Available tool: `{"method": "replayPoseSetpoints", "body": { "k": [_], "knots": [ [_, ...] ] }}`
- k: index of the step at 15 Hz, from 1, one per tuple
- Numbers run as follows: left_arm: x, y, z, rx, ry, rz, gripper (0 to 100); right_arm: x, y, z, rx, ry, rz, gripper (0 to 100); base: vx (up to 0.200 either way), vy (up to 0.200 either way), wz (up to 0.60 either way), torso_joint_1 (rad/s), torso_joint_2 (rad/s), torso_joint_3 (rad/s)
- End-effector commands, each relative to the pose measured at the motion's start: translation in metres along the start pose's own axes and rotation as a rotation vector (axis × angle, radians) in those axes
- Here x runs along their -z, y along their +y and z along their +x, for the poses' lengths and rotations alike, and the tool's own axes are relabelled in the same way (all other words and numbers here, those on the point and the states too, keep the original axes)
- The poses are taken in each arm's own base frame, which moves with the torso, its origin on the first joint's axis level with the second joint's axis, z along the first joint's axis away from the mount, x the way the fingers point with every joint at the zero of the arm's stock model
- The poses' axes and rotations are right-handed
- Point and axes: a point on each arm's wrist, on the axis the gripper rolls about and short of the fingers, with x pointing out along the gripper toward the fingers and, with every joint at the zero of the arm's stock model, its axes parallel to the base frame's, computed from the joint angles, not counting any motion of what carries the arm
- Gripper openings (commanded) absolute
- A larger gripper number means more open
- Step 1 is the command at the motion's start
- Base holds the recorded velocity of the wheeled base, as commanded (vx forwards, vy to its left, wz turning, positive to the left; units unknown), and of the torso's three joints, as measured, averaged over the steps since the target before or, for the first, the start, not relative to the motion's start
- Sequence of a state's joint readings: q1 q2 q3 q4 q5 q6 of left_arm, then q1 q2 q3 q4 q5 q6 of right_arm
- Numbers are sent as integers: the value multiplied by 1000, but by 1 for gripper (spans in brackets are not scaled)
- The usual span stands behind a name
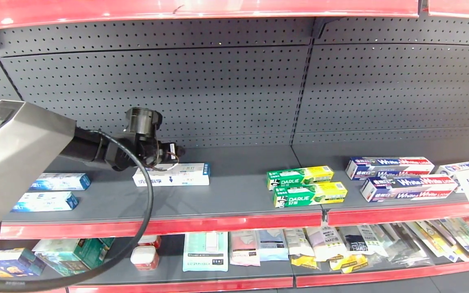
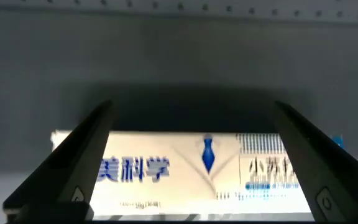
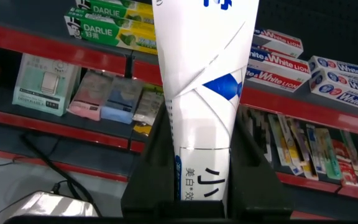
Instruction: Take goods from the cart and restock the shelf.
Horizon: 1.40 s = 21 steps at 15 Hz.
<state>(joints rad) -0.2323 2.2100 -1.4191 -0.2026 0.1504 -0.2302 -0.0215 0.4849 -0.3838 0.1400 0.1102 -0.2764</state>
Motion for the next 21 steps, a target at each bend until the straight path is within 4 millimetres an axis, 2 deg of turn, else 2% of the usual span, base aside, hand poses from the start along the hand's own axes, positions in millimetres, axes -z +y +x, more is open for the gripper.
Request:
{"method": "replayPoseSetpoints", "body": {
  "k": [1,3,6,10,14,21],
  "knots": [
    [-6,-4,12,-48,9,9,100,1,0,0,0,0,0,0,0,0,0,0,0,0],
    [-12,-12,21,-87,2,12,100,2,1,0,-1,3,2,0,0,0,0,0,0,0],
    [-12,-23,19,-68,26,24,100,2,1,0,-1,1,2,0,0,0,0,0,0,0],
    [-1,-38,23,5,68,-14,100,1,0,0,1,0,3,0,0,0,0,0,0,0],
    [8,-35,31,-4,98,-11,100,2,1,0,0,5,4,0,0,0,0,0,0,0],
    [11,-33,32,-6,112,-18,100,2,1,1,-3,11,6,0,0,0,0,0,0,0]
  ]
}}
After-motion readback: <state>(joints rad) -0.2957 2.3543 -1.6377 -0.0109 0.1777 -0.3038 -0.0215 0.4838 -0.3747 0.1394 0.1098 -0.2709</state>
